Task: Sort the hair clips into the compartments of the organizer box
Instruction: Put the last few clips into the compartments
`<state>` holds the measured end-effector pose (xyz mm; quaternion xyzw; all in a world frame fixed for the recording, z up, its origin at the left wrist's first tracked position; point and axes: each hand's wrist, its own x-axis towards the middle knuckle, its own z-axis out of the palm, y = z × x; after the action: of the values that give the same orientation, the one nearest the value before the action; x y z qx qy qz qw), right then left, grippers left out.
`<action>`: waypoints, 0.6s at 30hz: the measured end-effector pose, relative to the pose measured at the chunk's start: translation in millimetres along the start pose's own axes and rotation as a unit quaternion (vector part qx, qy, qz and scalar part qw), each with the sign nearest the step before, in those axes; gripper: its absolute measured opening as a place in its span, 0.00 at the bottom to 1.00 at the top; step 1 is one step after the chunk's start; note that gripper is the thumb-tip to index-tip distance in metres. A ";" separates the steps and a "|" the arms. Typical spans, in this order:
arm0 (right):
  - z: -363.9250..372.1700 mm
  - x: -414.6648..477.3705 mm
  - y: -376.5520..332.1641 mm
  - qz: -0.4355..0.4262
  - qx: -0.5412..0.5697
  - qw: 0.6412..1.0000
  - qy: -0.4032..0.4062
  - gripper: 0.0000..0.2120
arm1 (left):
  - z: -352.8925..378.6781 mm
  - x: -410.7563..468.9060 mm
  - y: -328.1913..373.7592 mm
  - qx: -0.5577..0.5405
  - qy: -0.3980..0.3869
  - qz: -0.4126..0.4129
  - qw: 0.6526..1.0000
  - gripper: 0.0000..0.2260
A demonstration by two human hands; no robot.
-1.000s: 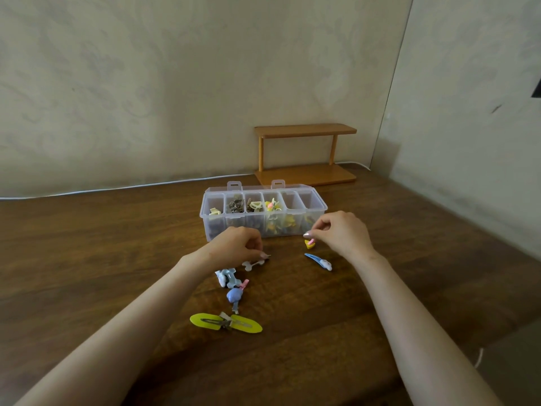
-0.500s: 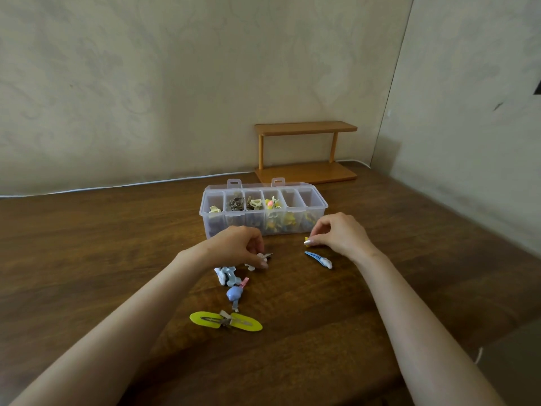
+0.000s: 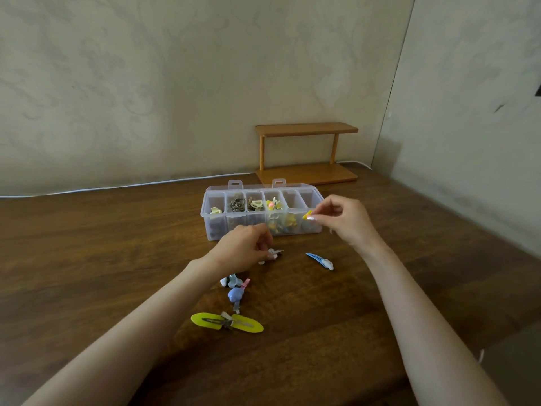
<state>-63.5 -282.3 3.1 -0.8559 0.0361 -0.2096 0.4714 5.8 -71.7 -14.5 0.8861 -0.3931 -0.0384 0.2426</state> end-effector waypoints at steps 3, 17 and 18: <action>-2.8 6.3 -0.3 -0.022 0.026 0.995 0.098 0.04 | 0.9 -0.2 1.3 0.002 0.011 0.016 1.000 0.10; 5.4 48.6 -3.0 -0.013 -0.212 0.962 0.171 0.06 | 7.2 -1.6 7.5 0.033 0.015 0.040 0.999 0.12; 5.3 44.8 0.3 -0.012 -0.203 0.964 0.173 0.06 | 8.4 -1.4 8.4 0.034 0.020 0.044 0.998 0.12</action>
<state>-20.6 -290.0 15.0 -0.8846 0.1487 -0.3486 0.2718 -3.0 -78.9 -18.1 0.8760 -0.4282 0.0037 0.2218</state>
